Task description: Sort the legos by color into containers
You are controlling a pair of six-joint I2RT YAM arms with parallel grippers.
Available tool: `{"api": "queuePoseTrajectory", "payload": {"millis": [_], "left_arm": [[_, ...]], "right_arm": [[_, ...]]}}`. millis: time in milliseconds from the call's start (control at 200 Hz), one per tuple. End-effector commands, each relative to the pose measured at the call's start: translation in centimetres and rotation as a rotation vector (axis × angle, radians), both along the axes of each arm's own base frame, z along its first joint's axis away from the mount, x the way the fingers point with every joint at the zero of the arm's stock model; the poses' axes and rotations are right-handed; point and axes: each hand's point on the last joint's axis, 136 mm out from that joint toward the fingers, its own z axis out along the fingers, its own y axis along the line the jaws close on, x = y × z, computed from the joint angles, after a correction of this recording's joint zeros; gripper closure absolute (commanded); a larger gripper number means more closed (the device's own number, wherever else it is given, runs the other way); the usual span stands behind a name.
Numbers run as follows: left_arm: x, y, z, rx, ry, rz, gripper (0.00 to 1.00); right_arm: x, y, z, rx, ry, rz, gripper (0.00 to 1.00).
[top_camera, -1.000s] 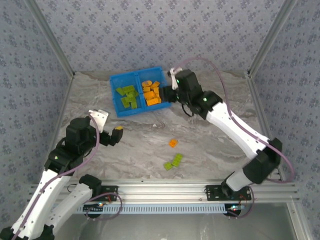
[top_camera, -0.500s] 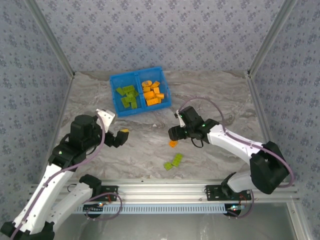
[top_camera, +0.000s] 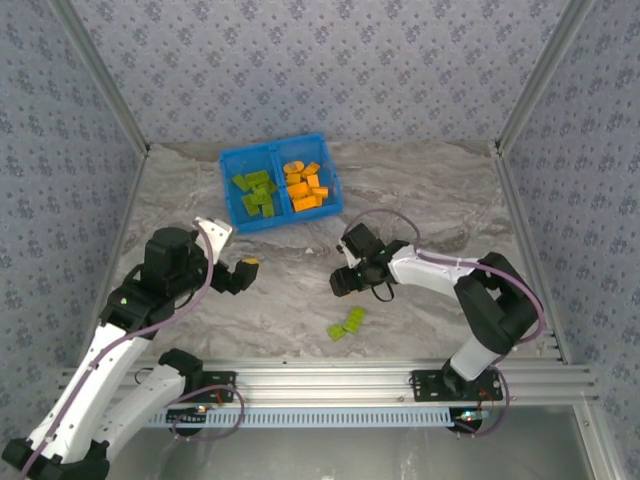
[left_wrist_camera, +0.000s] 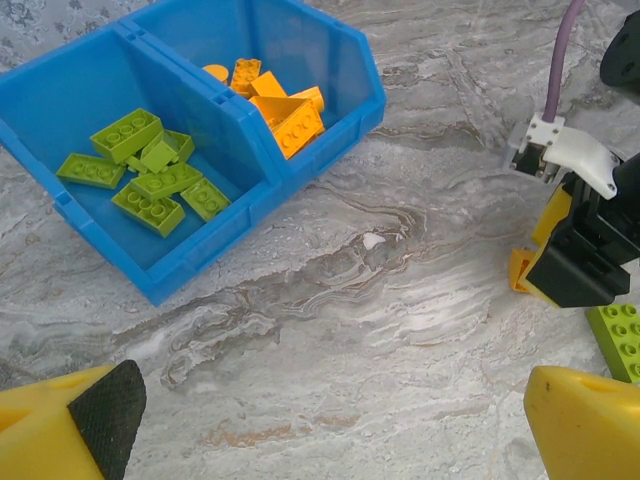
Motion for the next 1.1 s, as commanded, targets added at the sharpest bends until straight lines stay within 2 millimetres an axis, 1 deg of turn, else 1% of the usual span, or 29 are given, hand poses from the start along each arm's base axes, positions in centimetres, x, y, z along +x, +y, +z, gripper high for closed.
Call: {"api": "queuePoseTrajectory", "payload": {"millis": [0, 85, 240, 450, 540, 655, 770, 874, 969, 979, 984, 1054, 1074, 1089, 1094], "left_arm": [[0.1, 0.3, 0.8, 0.004, -0.023, 0.006, 0.01], [0.1, 0.3, 0.8, 0.003, -0.025, 0.005, 0.01], [0.1, 0.3, 0.9, 0.002, -0.027, 0.005, 0.01], [0.0, 0.3, 0.8, 0.004, -0.025, 0.005, 0.01], [0.0, 0.3, 0.8, 0.004, -0.026, 0.006, 0.01], [0.1, 0.4, 0.8, 0.005, -0.026, 0.008, 0.01], [0.1, 0.4, 0.8, 0.006, -0.024, 0.009, 0.01], [0.1, 0.4, 0.7, 0.008, -0.024, 0.008, 0.01], [0.1, 0.4, 0.9, 0.006, -0.027, 0.009, 0.01], [0.1, 0.4, 0.9, 0.006, -0.028, 0.008, 0.01], [0.1, 0.4, 0.9, 0.006, -0.027, 0.008, 0.01], [0.0, 0.4, 0.9, 0.004, -0.03, 0.007, 0.01], [0.0, 0.4, 1.0, 0.003, -0.031, 0.007, 0.01], [0.0, 0.4, 1.0, 0.003, -0.032, 0.007, 0.01], [0.0, 0.4, 1.0, 0.004, -0.033, 0.007, 0.01]], "right_arm": [[-0.3, -0.7, -0.8, -0.067, 0.022, -0.025, 0.38], [-0.7, -0.6, -1.0, -0.075, 0.035, -0.02, 0.43], [-0.8, -0.7, -1.1, -0.117, 0.037, -0.036, 0.49], [-1.0, 0.5, -1.0, -0.118, 0.025, -0.021, 0.54], [-0.8, 0.6, -0.8, -0.119, 0.019, -0.028, 0.59], [-0.6, 0.8, 0.2, -0.108, 0.001, -0.031, 0.66], [-0.2, 0.8, 2.3, -0.077, -0.042, -0.044, 0.68], [0.5, 0.4, 5.1, -0.054, -0.112, -0.085, 0.69], [1.2, -0.3, 8.3, -0.045, -0.197, -0.115, 0.69], [1.4, -0.4, 9.1, -0.04, -0.219, -0.117, 0.69], [1.4, -0.4, 9.1, -0.04, -0.219, -0.117, 0.69], [2.2, -0.8, 12.4, -0.027, -0.318, -0.134, 0.69], [2.5, -0.8, 13.3, -0.023, -0.348, -0.137, 0.69], [2.8, -0.8, 14.5, -0.014, -0.383, -0.139, 0.69], [2.8, -0.8, 14.5, -0.014, -0.383, -0.139, 0.69]]}}
